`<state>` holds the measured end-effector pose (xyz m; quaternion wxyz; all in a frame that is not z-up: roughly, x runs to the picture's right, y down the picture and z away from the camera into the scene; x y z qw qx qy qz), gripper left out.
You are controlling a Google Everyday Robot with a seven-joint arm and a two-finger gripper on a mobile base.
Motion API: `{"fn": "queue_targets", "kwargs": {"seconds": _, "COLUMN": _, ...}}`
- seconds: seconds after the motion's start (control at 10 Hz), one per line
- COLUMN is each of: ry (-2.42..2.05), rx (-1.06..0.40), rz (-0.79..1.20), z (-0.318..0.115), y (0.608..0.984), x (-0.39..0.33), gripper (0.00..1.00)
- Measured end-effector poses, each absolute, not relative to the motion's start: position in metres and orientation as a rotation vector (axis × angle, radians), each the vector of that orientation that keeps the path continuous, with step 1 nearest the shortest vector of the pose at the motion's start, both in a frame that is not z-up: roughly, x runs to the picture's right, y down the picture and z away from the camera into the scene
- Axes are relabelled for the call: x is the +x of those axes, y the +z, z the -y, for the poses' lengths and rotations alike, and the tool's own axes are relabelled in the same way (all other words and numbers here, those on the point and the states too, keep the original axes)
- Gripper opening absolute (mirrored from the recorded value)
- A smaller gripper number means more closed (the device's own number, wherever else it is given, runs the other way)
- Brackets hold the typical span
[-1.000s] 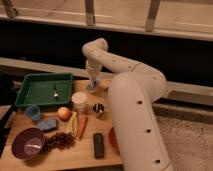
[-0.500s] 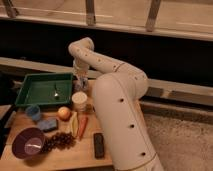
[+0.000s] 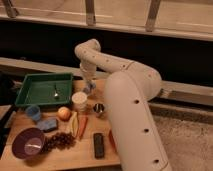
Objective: Wipe table surface with towel
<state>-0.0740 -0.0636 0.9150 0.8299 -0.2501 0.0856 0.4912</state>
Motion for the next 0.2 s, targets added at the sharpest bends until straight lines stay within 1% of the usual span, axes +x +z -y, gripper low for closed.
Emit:
{"fn": "queue_targets", "kwargs": {"seconds": 0.1, "ry": 1.055, "rx": -0.527, "rz": -0.193, "z": 0.0631, "y": 0.915, "x": -0.0586, "gripper": 0.0}}
{"fn": "queue_targets", "kwargs": {"seconds": 0.2, "ry": 1.054, "rx": -0.53, "rz": -0.191, "z": 0.0626, "y": 0.9148, "x": -0.0608, "gripper": 0.0}}
